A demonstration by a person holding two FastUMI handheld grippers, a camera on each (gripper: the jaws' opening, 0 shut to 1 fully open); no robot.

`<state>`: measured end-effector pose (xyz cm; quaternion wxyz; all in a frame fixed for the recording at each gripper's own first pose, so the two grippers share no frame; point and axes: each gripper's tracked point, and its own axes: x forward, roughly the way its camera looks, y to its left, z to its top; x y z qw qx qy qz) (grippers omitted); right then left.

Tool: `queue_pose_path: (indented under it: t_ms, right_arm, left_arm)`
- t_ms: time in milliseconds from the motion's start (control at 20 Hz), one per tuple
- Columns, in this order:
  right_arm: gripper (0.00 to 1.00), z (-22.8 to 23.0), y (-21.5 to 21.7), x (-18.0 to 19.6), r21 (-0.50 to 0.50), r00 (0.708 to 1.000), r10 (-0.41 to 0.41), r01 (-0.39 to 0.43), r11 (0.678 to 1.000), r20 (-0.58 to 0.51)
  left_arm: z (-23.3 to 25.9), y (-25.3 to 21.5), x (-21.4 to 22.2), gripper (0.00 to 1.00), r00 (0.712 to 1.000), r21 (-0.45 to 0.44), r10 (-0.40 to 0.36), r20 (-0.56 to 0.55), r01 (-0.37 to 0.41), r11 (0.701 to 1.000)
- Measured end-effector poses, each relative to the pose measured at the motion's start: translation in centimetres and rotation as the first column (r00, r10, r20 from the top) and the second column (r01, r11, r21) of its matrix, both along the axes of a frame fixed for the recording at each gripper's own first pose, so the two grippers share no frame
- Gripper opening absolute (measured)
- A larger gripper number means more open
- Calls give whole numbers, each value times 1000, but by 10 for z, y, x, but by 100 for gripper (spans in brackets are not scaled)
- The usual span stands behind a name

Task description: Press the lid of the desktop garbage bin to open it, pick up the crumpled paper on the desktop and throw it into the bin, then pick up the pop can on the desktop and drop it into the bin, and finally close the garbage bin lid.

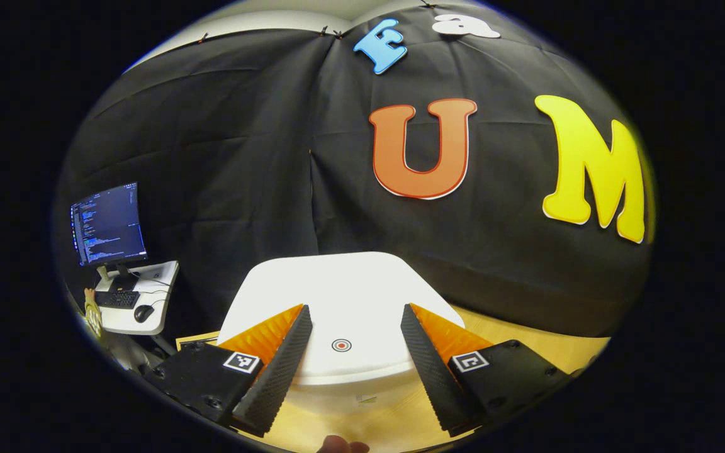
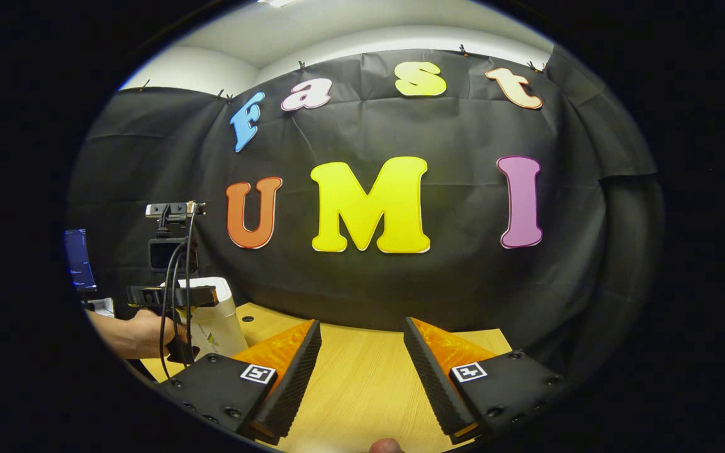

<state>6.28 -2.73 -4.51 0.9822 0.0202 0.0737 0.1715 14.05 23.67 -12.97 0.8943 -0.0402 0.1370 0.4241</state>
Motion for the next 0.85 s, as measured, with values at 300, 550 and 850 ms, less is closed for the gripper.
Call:
queue_pose_path:
  t_ms: [300,550,850]
  right_arm:
    - [84,7,-1,1,2,1000,-18,18,1000,21]
    - [86,21,1,-11,15,997,-55,54,998,58]
    - [86,37,19,-32,27,991,-89,87,996,104]
  left_arm:
    - [13,2,-1,94,998,37,-29,54,27,999]
    - [58,-10,-7,93,983,134,-160,93,147,980]
    - [98,-73,-28,93,881,180,-447,153,420,890]
